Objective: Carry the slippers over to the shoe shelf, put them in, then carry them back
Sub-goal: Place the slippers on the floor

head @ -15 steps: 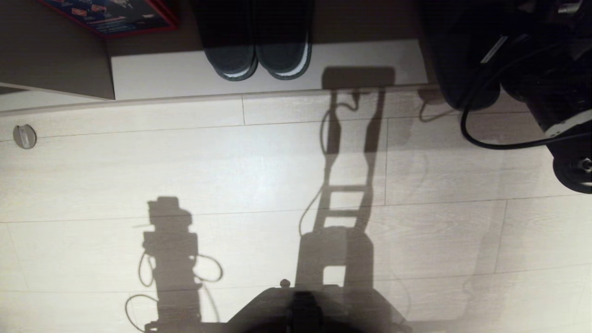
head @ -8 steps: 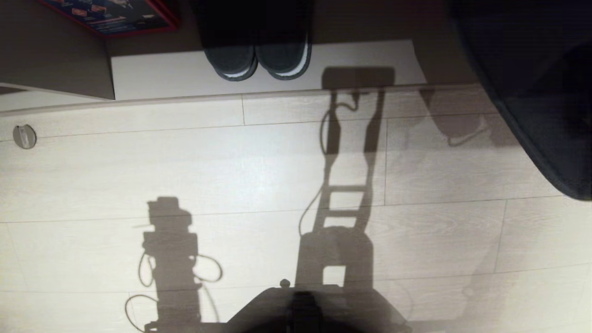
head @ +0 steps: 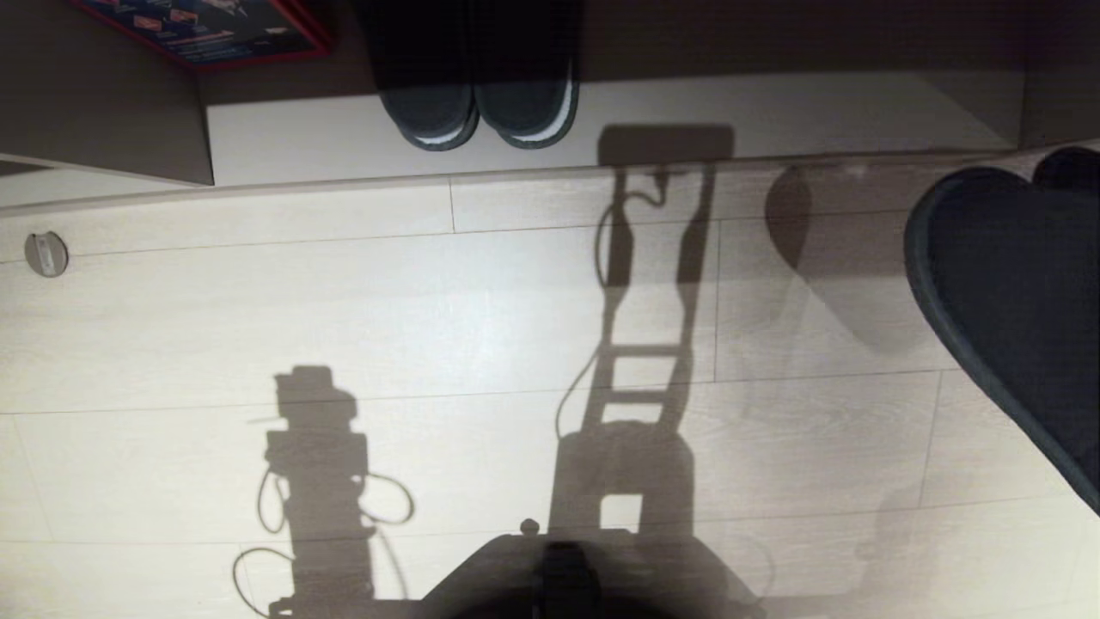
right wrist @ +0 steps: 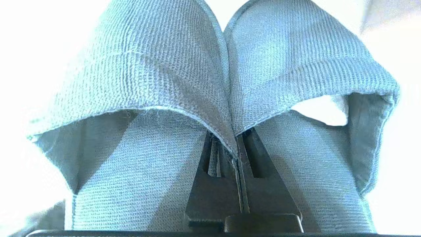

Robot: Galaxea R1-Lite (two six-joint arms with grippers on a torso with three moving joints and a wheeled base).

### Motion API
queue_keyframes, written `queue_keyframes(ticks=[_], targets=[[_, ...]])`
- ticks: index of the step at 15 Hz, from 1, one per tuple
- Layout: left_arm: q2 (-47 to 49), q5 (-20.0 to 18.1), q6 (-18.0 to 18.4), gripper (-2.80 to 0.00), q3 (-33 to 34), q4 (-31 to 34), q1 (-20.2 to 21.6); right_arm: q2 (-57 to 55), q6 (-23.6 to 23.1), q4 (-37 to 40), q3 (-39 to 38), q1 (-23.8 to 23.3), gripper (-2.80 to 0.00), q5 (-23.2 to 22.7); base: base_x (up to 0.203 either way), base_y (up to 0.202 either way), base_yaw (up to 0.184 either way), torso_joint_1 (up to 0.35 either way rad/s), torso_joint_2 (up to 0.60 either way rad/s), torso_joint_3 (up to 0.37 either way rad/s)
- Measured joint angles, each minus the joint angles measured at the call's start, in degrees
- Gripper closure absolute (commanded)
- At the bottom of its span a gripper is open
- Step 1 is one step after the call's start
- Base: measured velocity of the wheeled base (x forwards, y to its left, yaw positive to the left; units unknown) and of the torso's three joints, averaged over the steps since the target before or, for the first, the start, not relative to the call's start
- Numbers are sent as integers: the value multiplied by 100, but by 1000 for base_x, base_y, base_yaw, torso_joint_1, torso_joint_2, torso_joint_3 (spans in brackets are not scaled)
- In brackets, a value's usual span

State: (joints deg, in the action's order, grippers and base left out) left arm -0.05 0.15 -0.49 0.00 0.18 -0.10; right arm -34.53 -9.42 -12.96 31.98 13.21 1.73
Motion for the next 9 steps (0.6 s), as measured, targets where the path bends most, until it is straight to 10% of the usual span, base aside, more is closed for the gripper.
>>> queue_keyframes(ticks=[9], targets=[[0,0,5,0,0,-1,0,1453,184,13,-746,-816,0,-351,0,0,0,0,0,0]])
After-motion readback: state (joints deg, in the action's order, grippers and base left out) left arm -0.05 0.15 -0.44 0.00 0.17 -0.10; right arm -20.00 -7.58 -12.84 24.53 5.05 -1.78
